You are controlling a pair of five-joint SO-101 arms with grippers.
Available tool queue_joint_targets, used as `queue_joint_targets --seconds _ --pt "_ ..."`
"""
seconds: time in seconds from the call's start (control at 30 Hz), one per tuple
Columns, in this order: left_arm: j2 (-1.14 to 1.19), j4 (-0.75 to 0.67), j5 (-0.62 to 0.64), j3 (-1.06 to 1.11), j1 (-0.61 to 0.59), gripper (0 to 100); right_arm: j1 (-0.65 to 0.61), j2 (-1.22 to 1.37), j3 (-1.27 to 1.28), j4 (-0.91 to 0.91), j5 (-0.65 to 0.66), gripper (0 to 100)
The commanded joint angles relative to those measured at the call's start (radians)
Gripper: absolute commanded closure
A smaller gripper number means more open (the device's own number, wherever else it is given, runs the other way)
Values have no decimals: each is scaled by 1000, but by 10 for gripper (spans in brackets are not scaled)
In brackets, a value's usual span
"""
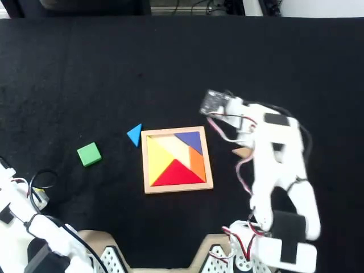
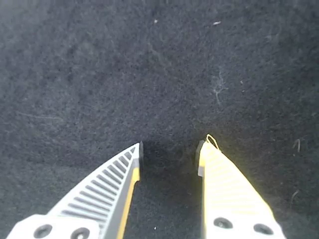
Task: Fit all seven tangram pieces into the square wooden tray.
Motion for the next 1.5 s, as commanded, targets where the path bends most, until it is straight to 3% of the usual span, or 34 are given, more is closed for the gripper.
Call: queue_joint_targets --seconds 0.0,0.17,0.27,0.57,0.9,1.2,1.47 --pt "-12 -12 11 2 18 798 147 -35 96 -120 140 988" --pt "-12 -12 11 2 18 798 126 91 191 -529 9 988" --pt "-12 -12 11 2 18 798 92 200 183 -638 -8 988" --pt "-12 -12 11 2 18 798 81 335 82 -603 -54 988" --pt "-12 -12 11 1 19 798 12 102 88 -252 -51 988" --pt "-12 -12 11 2 19 798 3 202 81 -336 -51 988" --pt "-12 -12 11 2 19 798 69 203 85 -330 35 988"
